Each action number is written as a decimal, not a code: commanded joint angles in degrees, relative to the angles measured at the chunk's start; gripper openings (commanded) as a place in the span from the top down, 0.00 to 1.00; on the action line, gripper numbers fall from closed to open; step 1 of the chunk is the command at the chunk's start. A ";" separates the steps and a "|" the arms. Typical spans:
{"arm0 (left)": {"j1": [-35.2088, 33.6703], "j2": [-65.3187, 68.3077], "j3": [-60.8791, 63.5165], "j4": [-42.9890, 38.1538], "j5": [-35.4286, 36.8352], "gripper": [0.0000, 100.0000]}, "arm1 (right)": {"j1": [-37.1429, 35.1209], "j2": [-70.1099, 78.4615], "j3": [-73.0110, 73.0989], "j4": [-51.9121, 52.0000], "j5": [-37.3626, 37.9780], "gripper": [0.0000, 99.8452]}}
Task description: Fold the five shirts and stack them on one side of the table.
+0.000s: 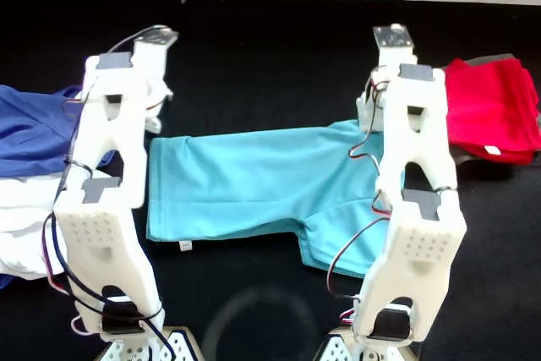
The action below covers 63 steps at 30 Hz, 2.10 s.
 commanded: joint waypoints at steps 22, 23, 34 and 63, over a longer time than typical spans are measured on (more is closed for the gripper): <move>-4.70 -1.54 6.81 -11.34 -2.90 0.99 | 4.26 -5.05 22.37 -20.35 2.64 0.99; -4.26 -1.54 5.67 -9.76 -2.90 0.99 | 4.18 -5.58 21.14 -18.51 2.55 0.99; 0.48 -4.97 -11.21 13.10 -2.73 0.99 | 3.65 -29.76 21.23 -7.96 2.90 0.99; 5.85 -45.32 68.97 -22.07 -3.08 0.99 | -11.12 -71.08 87.78 -22.11 7.12 0.99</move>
